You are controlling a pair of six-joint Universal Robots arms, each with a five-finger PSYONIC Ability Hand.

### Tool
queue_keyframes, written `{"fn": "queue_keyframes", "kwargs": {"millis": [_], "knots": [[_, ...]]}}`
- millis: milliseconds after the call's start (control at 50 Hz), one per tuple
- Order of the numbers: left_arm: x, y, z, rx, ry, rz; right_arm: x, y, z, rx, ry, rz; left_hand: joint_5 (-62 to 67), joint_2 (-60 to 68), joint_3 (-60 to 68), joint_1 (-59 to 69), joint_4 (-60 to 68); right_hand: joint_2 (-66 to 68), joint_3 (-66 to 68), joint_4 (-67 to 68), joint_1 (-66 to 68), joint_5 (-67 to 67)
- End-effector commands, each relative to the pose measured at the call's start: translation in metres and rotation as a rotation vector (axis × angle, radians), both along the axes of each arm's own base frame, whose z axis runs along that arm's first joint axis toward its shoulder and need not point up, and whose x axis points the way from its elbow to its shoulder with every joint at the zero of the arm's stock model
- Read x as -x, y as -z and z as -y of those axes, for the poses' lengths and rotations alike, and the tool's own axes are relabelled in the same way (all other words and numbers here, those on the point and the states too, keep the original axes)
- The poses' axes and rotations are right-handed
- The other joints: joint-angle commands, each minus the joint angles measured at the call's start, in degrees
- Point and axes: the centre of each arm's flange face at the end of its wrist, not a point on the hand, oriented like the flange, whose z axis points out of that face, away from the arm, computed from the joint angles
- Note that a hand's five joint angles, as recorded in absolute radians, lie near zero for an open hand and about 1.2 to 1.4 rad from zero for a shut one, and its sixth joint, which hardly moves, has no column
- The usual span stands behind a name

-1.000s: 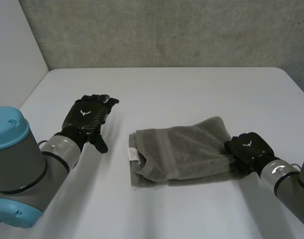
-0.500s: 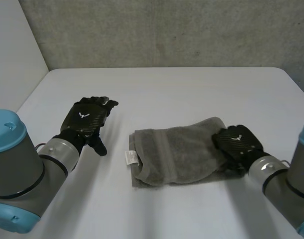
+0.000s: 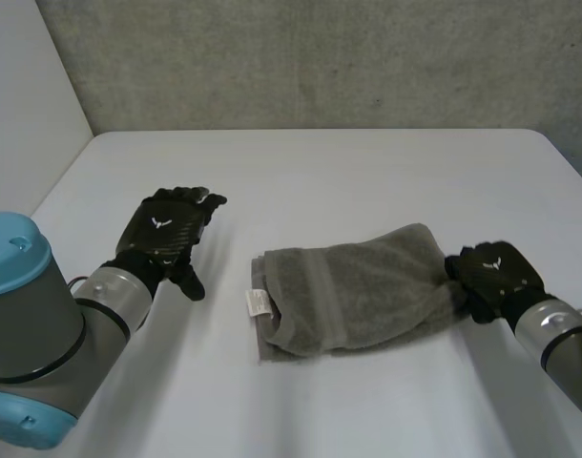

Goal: Fold the towel.

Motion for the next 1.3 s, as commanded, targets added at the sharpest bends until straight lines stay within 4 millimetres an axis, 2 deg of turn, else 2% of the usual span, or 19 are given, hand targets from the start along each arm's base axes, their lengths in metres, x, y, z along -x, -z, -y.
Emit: {"fn": "queue_keyframes", "kwargs": {"millis": [20, 140, 180, 260, 280, 300, 320, 340, 380, 480, 560, 600, 720, 880, 980, 1160, 1200, 1260, 1300], "knots": [[0.001, -0.018, 0.003, 0.052, -0.003, -0.022, -0.074, -0.056, -0.026, 0.153, -0.253, 0.040, -0.1, 1.9, 1.9, 1.3, 1.9, 4.1, 3.7, 3.2, 8.8, 4.7], [-0.002, -0.034, 0.004, 0.078, -0.040, -0.068, -0.131, -0.054, -0.066, 0.098, -0.467, 0.025, -0.3, 1.8, 1.7, 1.2, 1.7, 4.1, 3.7, 3.2, 8.8, 4.7], [-0.006, -0.045, 0.006, 0.068, -0.100, -0.129, -0.166, -0.040, -0.106, 0.039, -0.613, -0.011, -0.6, 1.4, 1.4, 0.8, 1.4, 4.1, 3.7, 3.2, 8.8, 4.7], [-0.009, -0.053, 0.008, 0.039, -0.148, -0.176, -0.182, -0.022, -0.128, -0.010, -0.685, -0.063, -1.1, 0.9, 0.9, 0.3, 0.9, 4.1, 3.7, 3.2, 8.8, 4.7], [-0.010, -0.056, 0.008, 0.014, -0.157, -0.191, -0.183, -0.016, -0.125, -0.031, -0.659, -0.085, -1.1, 0.9, 0.9, 0.3, 0.9, 3.5, 3.0, 2.6, 8.2, 4.1], [-0.010, -0.056, 0.008, 0.014, -0.157, -0.191, -0.182, -0.016, -0.119, -0.033, -0.605, -0.106, -1.1, 0.9, 0.9, 0.3, 0.9, -30.7, -31.1, -31.6, -26.0, -30.1], [-0.009, -0.058, 0.007, -0.009, -0.159, -0.194, -0.182, -0.016, -0.119, -0.033, -0.604, -0.106, -1.3, 0.8, 0.7, 0.1, 0.7, -31.0, -31.4, -31.9, -26.3, -30.4], [-0.008, -0.059, 0.006, -0.032, -0.159, -0.195, -0.177, -0.018, -0.115, -0.025, -0.540, -0.128, -1.3, 0.8, 0.7, 0.1, 0.7, -59.5, -59.9, -60.4, -54.8, -58.9], [-0.004, -0.061, 0.003, -0.047, -0.147, -0.194, -0.173, -0.026, -0.110, 0.002, -0.475, -0.128, -1.3, 0.8, 0.7, 0.1, 0.7, -65.9, -66.3, -66.8, -61.2, -65.3], [0.020, -0.060, -0.004, -0.098, -0.092, -0.186, -0.157, -0.044, -0.091, -0.015, -0.312, 0.025, -1.1, 0.9, 0.9, 0.3, 0.9, -65.9, -66.3, -66.8, -61.2, -65.3], [0.043, -0.049, -0.009, -0.174, -0.080, -0.192, -0.119, -0.084, -0.057, -0.066, -0.133, 0.306, -1.0, 1.1, 1.0, 0.5, 1.0, -65.9, -66.3, -66.8, -61.2, -65.3], [0.048, -0.041, -0.010, -0.217, -0.085, -0.193, -0.113, -0.087, -0.051, -0.101, -0.111, 0.369, -1.0, 1.1, 1.0, 0.5, 1.0, -65.9, -66.3, -66.8, -61.2, -65.3], [0.066, 0.002, -0.027, -0.408, -0.083, -0.163, -0.106, -0.061, -0.034, -0.246, -0.093, 0.359, -0.8, 1.3, 1.2, 0.7, 1.2, -65.9, -66.3, -66.8, -61.2, -65.3], [0.062, 0.051, -0.039, -0.497, -0.154, -0.047, -0.114, -0.017, -0.027, -0.330, -0.115, 0.196, -1.0, 1.1, 1.0, 0.5, 1.0, -65.9, -66.3, -66.8, -61.2, -65.3], [0.057, 0.058, -0.040, -0.496, -0.191, -0.018, -0.116, -0.004, -0.025, -0.339, -0.132, 0.150, -1.3, 0.8, 0.7, 0.1, 0.7, -65.9, -66.3, -66.8, -61.2, -65.3], [0.060, 0.034, -0.035, -0.436, -0.180, -0.074, -0.118, -0.016, -0.025, -0.289, -0.169, 0.145, -1.3, 0.8, 0.7, 0.1, 0.7, -65.9, -66.3, -66.8, -61.2, -65.3], [0.061, 0.024, -0.034, -0.414, -0.172, -0.093, -0.117, -0.044, -0.026, -0.213, -0.176, 0.187, -1.3, 0.8, 0.7, 0.1, 0.7, -65.9, -66.3, -66.8, -61.2, -65.3], [0.062, 0.001, -0.031, -0.364, -0.164, -0.131, -0.116, -0.060, -0.025, -0.158, -0.176, 0.210, -1.5, 0.6, 0.5, 0.0, 0.5, -65.9, -66.3, -66.8, -61.2, -65.3], [0.061, -0.032, -0.030, -0.288, -0.149, -0.174, -0.110, -0.094, -0.021, -0.041, -0.159, 0.258, -1.5, 0.6, 0.5, 0.0, 0.5, -65.9, -66.3, -66.8, -61.2, -65.3]]}}
